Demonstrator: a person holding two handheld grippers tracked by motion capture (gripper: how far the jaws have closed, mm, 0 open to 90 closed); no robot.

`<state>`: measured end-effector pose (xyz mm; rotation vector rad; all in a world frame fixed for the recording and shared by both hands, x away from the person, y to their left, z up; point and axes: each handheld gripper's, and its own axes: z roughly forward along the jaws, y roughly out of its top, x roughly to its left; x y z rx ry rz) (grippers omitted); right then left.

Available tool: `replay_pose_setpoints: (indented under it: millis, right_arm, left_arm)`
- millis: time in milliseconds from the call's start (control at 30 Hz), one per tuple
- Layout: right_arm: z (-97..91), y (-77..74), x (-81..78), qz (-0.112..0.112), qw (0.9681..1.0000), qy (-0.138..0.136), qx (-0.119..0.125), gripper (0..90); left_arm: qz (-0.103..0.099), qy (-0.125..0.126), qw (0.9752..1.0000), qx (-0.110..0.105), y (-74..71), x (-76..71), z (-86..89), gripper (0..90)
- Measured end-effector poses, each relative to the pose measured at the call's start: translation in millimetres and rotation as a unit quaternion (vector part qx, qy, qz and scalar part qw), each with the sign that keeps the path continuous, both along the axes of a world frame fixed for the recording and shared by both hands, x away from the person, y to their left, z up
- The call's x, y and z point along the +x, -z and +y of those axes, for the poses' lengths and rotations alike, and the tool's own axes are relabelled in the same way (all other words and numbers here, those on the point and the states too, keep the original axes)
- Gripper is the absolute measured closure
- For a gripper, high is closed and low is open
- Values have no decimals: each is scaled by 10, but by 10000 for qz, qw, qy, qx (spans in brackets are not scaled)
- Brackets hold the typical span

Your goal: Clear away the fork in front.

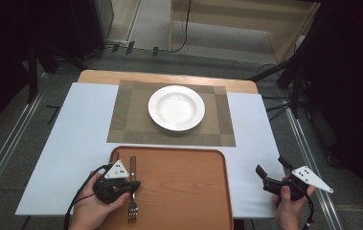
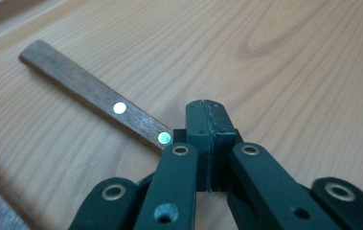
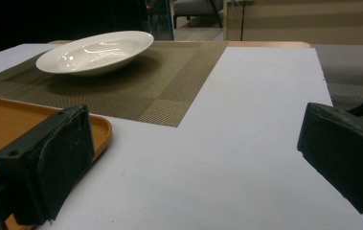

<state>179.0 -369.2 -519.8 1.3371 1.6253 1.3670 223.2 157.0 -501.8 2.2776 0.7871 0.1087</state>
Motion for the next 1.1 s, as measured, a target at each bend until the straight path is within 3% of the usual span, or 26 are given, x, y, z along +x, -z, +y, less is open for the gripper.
replay_pose_setpoints:
  millis: [267,400,533,667,1100]
  right_arm:
    - [0,0,2,2,10000,1,-7,0]
    - [2,0,2,2,10000,2,-7,0]
    - [6,-2,4,16,10000,4,-17,0]
    - [5,-1,4,19,10000,1,-19,0]
    - [11,1,8,54,10000,5,-20,0]
  left_arm:
    - [13,-180,9998,-42,-12,20,124,891]
    - [18,-214,9992,-332,-60,11,147,890]
    - [30,13,9999,-161,-23,-29,16,890]
    - [39,78,9999,71,18,-33,-32,890]
    - [166,-203,9997,10,29,53,164,890]
